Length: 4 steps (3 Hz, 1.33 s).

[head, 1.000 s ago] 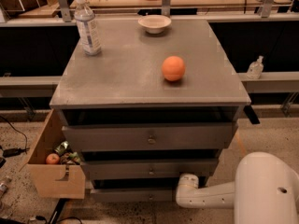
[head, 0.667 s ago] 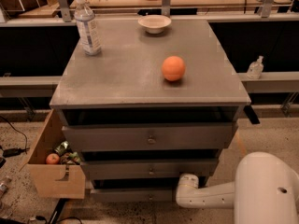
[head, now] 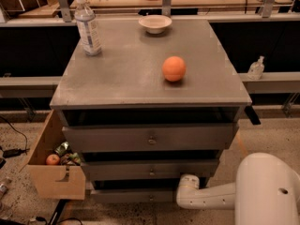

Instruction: Open bottom drawer

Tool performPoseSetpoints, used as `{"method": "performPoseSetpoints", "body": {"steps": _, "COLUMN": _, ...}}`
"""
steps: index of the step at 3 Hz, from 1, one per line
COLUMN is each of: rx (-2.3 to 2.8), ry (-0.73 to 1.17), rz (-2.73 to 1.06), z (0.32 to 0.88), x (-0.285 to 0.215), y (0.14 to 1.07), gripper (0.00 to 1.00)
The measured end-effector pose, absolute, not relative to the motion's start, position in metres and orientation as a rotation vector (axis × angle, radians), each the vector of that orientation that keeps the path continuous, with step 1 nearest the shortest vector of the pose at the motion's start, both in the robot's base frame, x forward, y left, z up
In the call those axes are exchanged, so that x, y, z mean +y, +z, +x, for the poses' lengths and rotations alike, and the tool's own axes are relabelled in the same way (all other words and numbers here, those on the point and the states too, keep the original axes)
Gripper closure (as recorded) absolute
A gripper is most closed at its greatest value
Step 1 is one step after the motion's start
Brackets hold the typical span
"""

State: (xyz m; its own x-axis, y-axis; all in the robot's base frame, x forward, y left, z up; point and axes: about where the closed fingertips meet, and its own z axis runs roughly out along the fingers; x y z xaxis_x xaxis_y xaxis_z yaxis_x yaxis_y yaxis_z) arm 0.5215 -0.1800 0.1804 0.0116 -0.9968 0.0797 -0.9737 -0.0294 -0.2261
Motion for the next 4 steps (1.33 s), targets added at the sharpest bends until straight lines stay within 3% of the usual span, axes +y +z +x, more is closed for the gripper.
{"method": "performPoseSetpoints", "body": {"steps": 1, "rx": 2.111, "ry": -0.329, "rz": -2.156, "z": 0.5215, "x": -0.18, "y": 0.1804, "gripper": 1.0}}
{"method": "performPoseSetpoints", "body": {"steps": 2, "rx": 2.111, "ry": -0.329, "rz": -2.156, "z": 0.5214, "x": -0.18, "y": 0.1804, "gripper": 0.85}}
{"method": "performPoseSetpoints", "body": {"steps": 4, "rx": 2.111, "ry": -0.329, "rz": -2.156, "z": 0.5214, "x": -0.18, "y": 0.1807, "gripper": 0.38}}
